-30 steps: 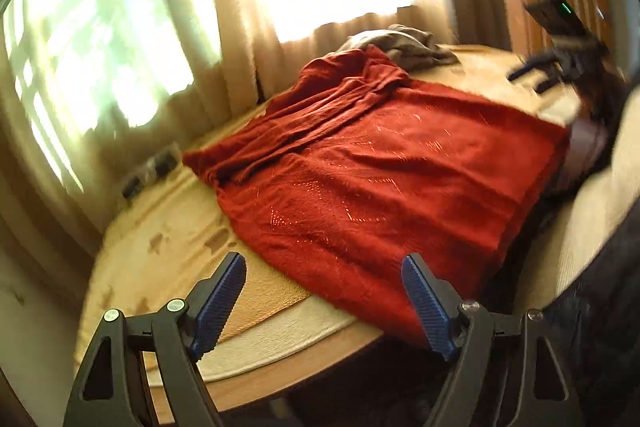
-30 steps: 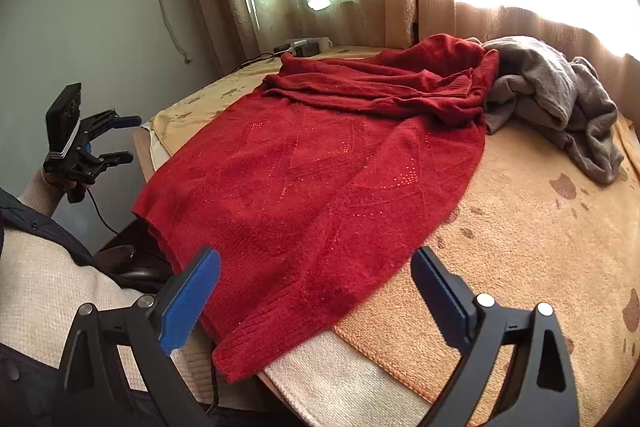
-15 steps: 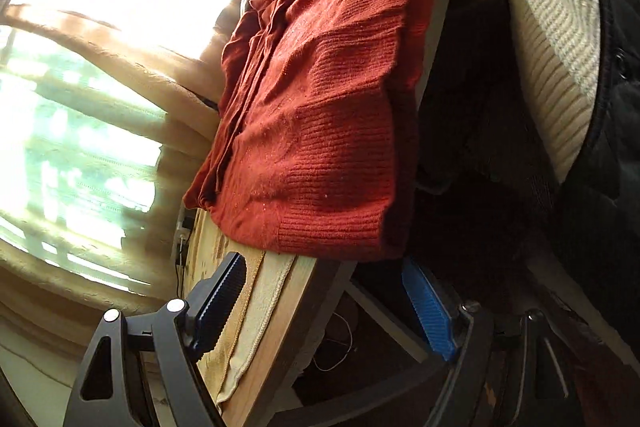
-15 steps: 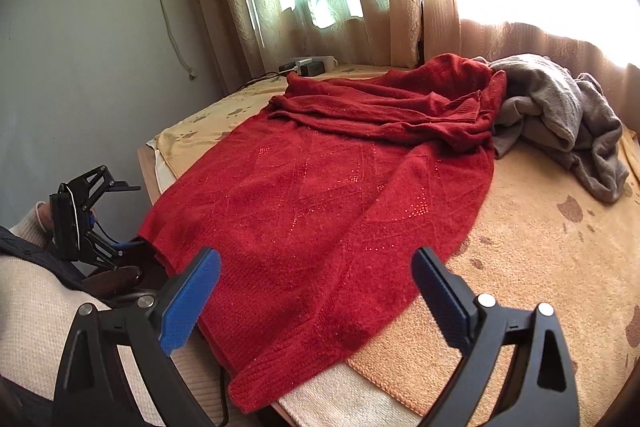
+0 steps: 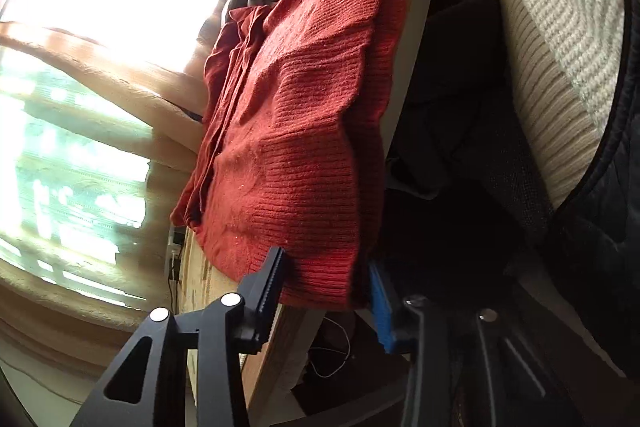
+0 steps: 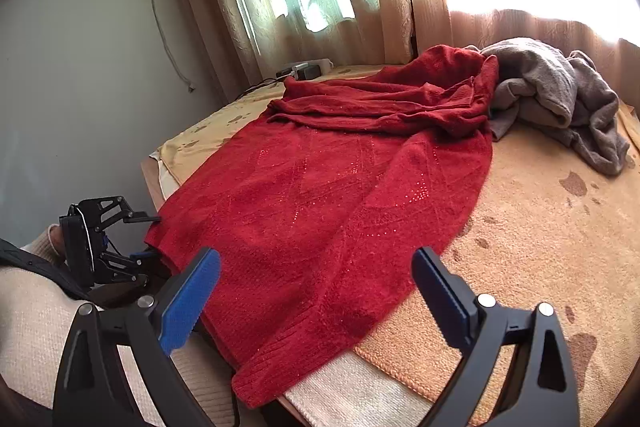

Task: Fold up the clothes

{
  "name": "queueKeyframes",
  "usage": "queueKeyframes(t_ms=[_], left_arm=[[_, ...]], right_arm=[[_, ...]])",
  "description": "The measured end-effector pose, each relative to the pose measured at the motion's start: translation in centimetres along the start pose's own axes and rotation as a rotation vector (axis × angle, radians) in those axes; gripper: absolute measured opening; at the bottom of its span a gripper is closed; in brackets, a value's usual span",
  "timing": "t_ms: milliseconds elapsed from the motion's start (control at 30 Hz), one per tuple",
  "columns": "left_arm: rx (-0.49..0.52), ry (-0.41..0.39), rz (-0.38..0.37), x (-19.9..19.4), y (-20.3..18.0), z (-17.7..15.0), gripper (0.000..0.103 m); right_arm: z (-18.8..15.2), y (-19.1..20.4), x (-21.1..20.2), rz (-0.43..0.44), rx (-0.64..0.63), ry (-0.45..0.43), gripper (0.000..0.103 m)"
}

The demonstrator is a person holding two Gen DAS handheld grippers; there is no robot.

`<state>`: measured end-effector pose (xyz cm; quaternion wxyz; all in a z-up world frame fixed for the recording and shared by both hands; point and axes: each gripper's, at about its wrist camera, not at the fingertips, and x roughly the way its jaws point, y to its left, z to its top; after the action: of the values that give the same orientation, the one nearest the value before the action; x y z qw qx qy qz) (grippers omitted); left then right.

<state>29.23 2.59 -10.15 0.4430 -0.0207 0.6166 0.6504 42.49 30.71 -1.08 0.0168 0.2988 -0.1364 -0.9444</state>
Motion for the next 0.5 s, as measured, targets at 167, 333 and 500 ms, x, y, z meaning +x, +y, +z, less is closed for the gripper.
queueKeyframes(t_ms=[167,333,500], left_arm=[[-0.032,-0.039,0.02,-1.1,1.3,0.4,0.012],[-0.171,-0.141,0.101,-4.0,5.2,1.2,0.008],[-0.277,-0.199,0.163,-4.3,9.2,1.6,0.008]], right_arm=[[0.0,0.1,-0.2,-0.002,-0.003,-0.008,0.098],[-0.1,0.6,-0.8,-0.013,-0.026,-0.018,0.098],[-0.9,3.6,-1.3,-0.009,-0.147,0.012,0.098]])
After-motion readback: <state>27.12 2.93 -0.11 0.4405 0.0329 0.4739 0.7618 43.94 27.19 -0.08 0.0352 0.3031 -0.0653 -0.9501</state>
